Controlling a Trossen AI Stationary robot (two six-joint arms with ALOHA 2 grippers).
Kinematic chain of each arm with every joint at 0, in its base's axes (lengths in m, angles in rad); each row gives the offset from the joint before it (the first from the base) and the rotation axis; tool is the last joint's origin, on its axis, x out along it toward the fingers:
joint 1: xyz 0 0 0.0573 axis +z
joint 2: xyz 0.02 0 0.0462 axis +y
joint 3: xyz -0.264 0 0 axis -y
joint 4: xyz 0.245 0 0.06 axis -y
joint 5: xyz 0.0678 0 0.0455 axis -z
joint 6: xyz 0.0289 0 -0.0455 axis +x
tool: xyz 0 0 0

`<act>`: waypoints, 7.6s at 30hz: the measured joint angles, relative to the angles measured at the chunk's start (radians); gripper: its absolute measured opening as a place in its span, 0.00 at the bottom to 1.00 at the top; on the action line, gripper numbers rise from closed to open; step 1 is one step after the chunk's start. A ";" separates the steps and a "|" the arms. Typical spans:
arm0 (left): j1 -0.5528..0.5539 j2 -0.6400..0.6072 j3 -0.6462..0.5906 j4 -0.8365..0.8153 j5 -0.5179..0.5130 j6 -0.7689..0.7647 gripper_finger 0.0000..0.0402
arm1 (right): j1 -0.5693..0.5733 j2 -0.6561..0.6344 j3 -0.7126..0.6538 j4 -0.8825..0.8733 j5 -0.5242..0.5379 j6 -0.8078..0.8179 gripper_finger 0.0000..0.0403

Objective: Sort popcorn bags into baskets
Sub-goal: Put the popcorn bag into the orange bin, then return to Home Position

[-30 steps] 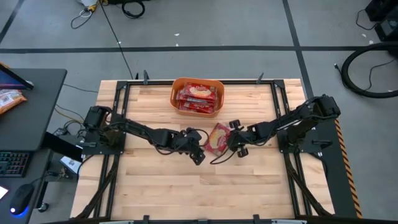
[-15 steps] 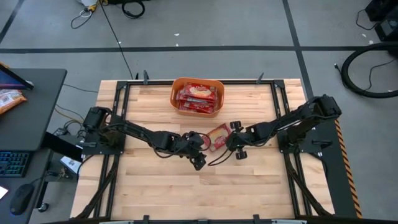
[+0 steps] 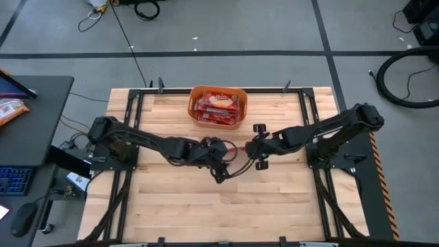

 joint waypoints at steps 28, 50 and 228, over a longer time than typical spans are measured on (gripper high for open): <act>-0.065 0.052 0.081 -0.316 -0.152 0.271 0.43 | -0.044 -0.047 0.005 -0.019 -0.287 0.198 0.19; 0.088 0.325 0.082 -0.047 0.127 0.535 0.51 | 0.349 -0.220 0.004 -0.356 -0.135 0.679 0.19; 0.064 -0.555 0.082 -0.301 -0.115 0.318 0.35 | 0.489 -1.396 -0.946 0.665 0.408 0.710 0.02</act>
